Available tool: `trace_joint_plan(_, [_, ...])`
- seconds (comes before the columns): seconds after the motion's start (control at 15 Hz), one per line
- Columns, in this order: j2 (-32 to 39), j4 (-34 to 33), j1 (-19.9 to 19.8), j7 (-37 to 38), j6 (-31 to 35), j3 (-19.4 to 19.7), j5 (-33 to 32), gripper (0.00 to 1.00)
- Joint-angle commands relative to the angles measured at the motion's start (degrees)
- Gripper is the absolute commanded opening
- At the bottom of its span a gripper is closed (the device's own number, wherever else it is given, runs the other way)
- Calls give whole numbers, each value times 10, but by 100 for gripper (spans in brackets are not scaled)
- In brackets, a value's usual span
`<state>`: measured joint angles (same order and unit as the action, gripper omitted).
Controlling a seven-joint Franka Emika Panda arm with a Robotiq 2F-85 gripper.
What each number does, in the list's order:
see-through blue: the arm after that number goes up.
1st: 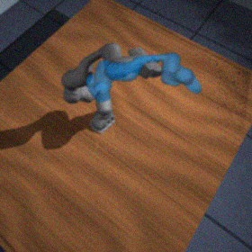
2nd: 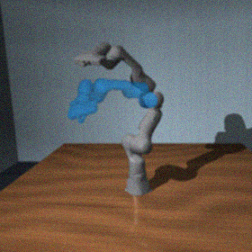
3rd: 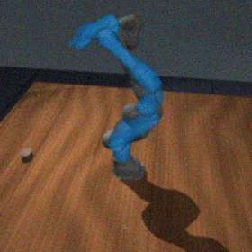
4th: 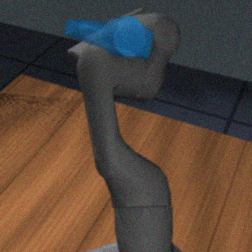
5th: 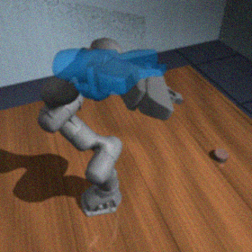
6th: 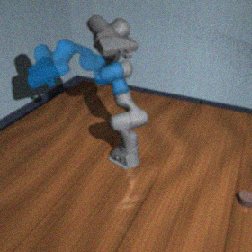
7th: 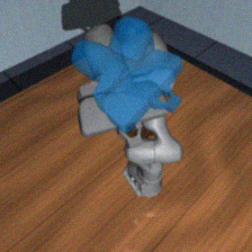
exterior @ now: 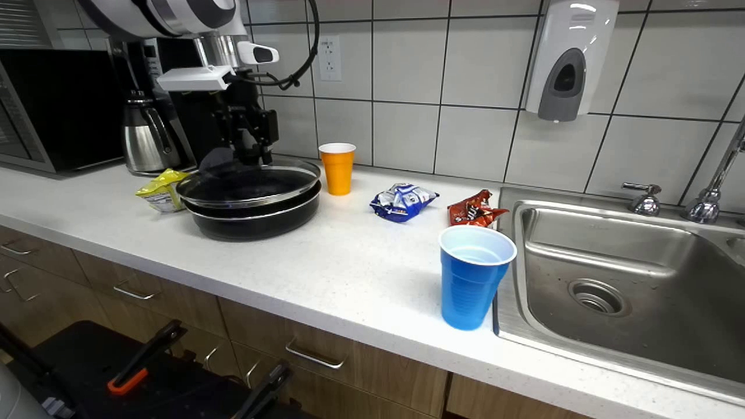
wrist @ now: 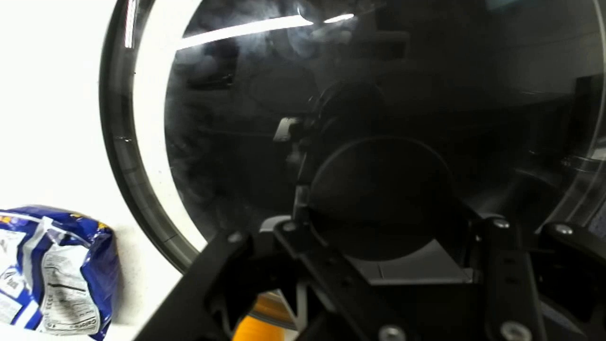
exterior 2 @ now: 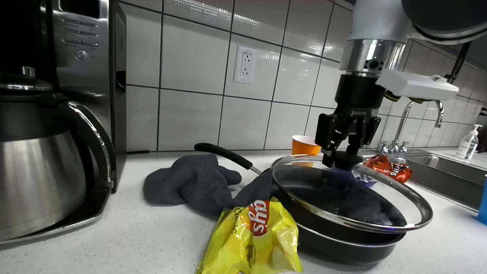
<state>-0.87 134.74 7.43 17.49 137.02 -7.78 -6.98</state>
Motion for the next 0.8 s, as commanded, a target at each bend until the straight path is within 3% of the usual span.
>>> trace_joint_plan(0.0, [-59,17,-1,4,-33,0,5,38])
trace_joint_plan(0.73, [-194,155,-34,-19,-21,31,15,38])
